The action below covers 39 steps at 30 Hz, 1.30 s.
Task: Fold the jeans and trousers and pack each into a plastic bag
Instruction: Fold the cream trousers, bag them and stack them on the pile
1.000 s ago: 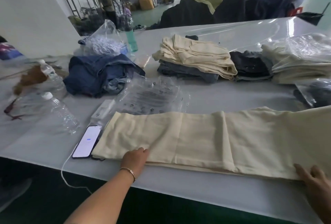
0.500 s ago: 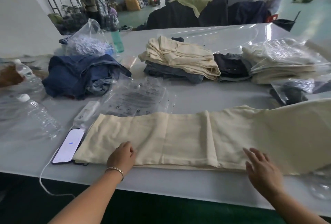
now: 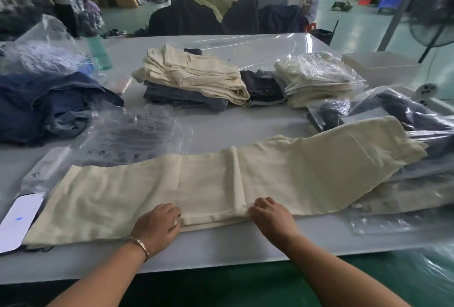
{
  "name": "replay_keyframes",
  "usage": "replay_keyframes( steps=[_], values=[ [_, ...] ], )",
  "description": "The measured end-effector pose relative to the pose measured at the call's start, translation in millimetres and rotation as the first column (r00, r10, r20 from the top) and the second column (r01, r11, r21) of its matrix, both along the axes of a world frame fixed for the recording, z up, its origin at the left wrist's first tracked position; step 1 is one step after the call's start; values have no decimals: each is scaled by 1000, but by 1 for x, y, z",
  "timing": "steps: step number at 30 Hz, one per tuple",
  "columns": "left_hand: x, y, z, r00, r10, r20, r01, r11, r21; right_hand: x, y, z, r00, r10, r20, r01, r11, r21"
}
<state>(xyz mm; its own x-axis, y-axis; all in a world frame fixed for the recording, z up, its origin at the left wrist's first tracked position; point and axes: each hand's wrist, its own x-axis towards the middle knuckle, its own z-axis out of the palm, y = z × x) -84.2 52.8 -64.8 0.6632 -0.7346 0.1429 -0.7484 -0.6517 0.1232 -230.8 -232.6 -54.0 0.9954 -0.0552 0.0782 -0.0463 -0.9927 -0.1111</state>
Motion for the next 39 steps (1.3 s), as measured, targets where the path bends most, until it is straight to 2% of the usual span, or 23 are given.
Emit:
replay_keyframes(
  steps=[3, 7, 10, 13, 15, 17, 19, 21, 23, 24, 25, 27, 29, 31, 33, 36, 37, 39],
  values=[
    [2, 6, -5, 972, -182, 147, 190, 981, -44, 1, -3, 6, 1000, -14, -28, 13, 1000, -17],
    [12, 3, -6, 908, -289, 302, 324, 944, -70, -2, -6, 20, 996, 1, 86, -3, 1000, 21],
    [16, 5, -6, 895, -307, 325, 350, 933, -83, -11, -10, 17, 991, 57, 122, -55, 998, -13],
    [8, 9, -9, 907, -322, 270, 343, 939, -31, -19, -7, 9, 995, 77, 62, -77, 997, 3],
    [-1, 11, -14, 964, -242, 111, 250, 966, -68, -17, -5, 7, 999, 43, 13, -43, 997, 58],
    [-7, 10, -12, 992, -45, -121, 35, 996, -80, -14, -1, 7, 999, 43, 18, -44, 998, 45],
    [-11, 12, -7, 922, 179, -343, -211, 976, -58, -9, 7, 3, 992, 92, 87, -93, 996, 10],
    [-14, 15, -2, 884, 348, -313, -393, 914, -95, -2, 20, 0, 987, 123, 101, -125, 992, 15],
    [-18, 26, 3, 887, 428, -175, -453, 880, -145, 7, 33, -5, 978, 187, 87, -186, 982, -19],
    [-18, 33, 3, 884, 442, -153, -460, 880, -116, 10, 39, -7, 974, 217, 59, -216, 976, -33],
    [-18, 41, 2, 877, 452, -165, -465, 884, -48, 14, 46, -7, 972, 234, 29, -233, 972, -31],
    [-19, 53, -1, 841, 455, -292, -460, 886, 55, 22, 60, -5, 971, 238, -34, -238, 971, 0],
    [-17, 62, 5, 724, 494, -481, -540, 840, 50, 33, 77, -3, 966, 251, -63, -248, 967, 59],
    [-11, 62, 11, 622, 524, -582, -624, 780, 35, 45, 85, -8, 945, 319, -71, -309, 942, 129],
    [-4, 73, 16, 559, 602, -570, -712, 701, 44, 60, 101, -8, 934, 351, -63, -336, 927, 168],
    [4, 96, 23, 477, 729, -491, -814, 577, 66, 76, 128, -6, 924, 369, -99, -355, 925, 133],
    [7, 103, 24, 441, 745, -500, -827, 553, 95, 80, 137, -6, 916, 376, -140, -362, 925, 120],
    [16, 117, 23, 397, 728, -560, -804, 569, 170, 84, 153, -12, 902, 376, -212, -363, 926, 98]
  ],
)
